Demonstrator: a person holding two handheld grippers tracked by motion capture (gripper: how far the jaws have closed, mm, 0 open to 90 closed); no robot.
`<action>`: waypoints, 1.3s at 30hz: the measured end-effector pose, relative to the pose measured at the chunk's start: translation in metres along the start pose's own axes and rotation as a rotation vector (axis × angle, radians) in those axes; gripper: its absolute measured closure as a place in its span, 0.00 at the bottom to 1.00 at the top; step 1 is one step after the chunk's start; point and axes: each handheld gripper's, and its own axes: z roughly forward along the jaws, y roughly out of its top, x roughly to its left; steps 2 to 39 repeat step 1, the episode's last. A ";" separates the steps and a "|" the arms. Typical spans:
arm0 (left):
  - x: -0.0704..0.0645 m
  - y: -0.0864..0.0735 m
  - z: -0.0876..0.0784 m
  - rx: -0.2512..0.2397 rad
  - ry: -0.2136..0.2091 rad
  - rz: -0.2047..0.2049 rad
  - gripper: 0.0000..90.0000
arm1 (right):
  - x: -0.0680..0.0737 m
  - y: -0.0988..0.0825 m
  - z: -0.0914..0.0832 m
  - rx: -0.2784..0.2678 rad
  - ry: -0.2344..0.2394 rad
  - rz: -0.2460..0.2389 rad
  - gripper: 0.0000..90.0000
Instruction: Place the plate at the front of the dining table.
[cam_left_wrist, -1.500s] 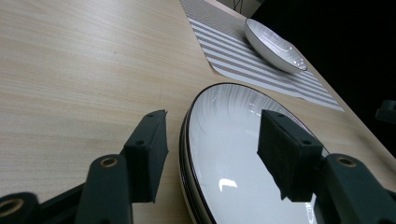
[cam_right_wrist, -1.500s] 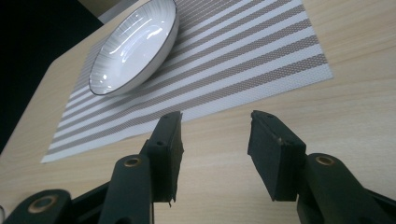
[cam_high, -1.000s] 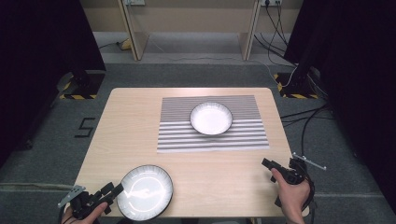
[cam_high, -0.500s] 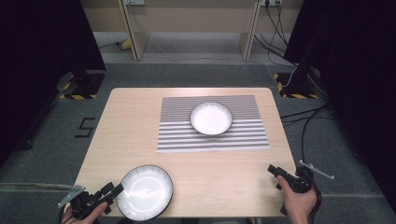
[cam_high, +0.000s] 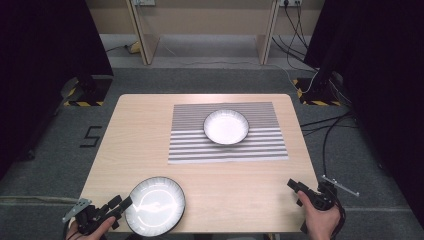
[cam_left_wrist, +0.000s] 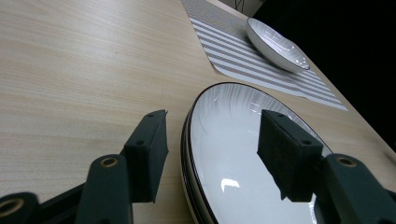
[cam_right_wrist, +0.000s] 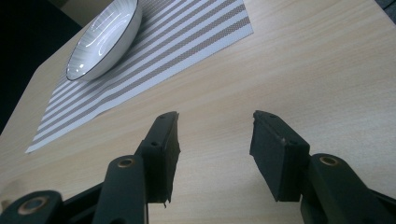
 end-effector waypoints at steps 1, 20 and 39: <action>0.000 0.000 0.000 0.000 0.000 0.000 0.47 | 0.001 0.001 0.001 0.000 -0.002 -0.009 0.57; 0.000 0.000 0.000 0.000 0.000 0.000 0.47 | 0.001 0.001 0.001 0.000 -0.002 -0.009 0.57; 0.000 0.000 0.000 0.000 0.000 0.000 0.47 | 0.001 0.001 0.001 0.000 -0.002 -0.009 0.57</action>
